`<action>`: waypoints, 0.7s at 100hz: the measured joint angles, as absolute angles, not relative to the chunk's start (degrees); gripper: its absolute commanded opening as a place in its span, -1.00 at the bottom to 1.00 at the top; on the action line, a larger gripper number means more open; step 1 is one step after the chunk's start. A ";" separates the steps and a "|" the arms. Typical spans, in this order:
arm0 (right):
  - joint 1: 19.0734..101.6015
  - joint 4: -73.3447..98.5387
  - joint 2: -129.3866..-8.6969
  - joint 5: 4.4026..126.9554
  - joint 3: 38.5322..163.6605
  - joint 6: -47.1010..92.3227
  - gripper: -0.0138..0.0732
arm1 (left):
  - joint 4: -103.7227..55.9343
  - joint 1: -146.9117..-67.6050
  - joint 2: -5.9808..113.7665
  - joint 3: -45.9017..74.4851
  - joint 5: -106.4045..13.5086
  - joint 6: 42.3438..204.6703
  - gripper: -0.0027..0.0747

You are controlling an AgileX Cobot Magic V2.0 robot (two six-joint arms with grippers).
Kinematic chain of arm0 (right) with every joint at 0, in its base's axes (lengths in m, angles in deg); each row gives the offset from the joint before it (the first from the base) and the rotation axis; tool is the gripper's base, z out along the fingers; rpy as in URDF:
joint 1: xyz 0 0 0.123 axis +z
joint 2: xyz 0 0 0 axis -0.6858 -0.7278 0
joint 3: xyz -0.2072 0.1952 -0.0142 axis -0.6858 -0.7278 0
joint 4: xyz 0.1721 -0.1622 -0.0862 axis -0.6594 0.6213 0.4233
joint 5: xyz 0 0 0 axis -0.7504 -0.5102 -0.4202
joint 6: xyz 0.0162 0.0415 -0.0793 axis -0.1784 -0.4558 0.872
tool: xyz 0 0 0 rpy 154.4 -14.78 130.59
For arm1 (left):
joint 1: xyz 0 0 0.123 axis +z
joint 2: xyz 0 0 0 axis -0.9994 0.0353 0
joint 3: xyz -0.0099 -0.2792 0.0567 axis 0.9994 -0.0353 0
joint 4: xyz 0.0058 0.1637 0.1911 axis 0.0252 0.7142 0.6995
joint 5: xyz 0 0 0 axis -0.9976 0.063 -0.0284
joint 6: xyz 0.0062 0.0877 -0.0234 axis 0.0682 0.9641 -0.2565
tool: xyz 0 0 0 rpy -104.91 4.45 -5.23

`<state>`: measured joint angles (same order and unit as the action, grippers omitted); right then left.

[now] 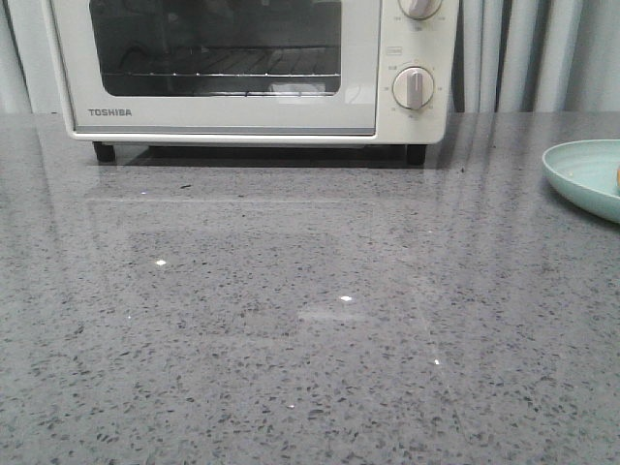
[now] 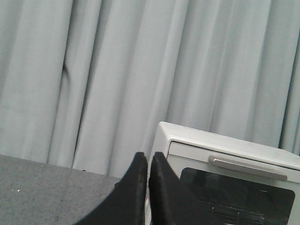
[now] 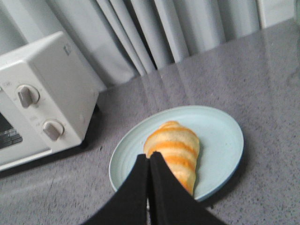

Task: Put bread in oven

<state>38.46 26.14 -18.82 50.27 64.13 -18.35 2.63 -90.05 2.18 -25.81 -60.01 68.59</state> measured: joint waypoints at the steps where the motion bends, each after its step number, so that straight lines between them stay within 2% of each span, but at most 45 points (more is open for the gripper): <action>1: 38.46 25.68 -19.36 50.00 64.42 -17.64 -0.84 | 2.83 -90.32 2.43 -25.52 -59.81 68.59 -0.99; 36: 38.46 19.79 -32.80 35.62 79.40 -9.02 -0.84 | 3.95 -98.98 17.59 -12.36 -55.56 68.59 -0.99; 70: 38.46 19.55 -38.85 27.48 88.89 -7.31 -0.84 | 3.95 -107.18 34.97 -1.50 -55.41 68.59 -0.99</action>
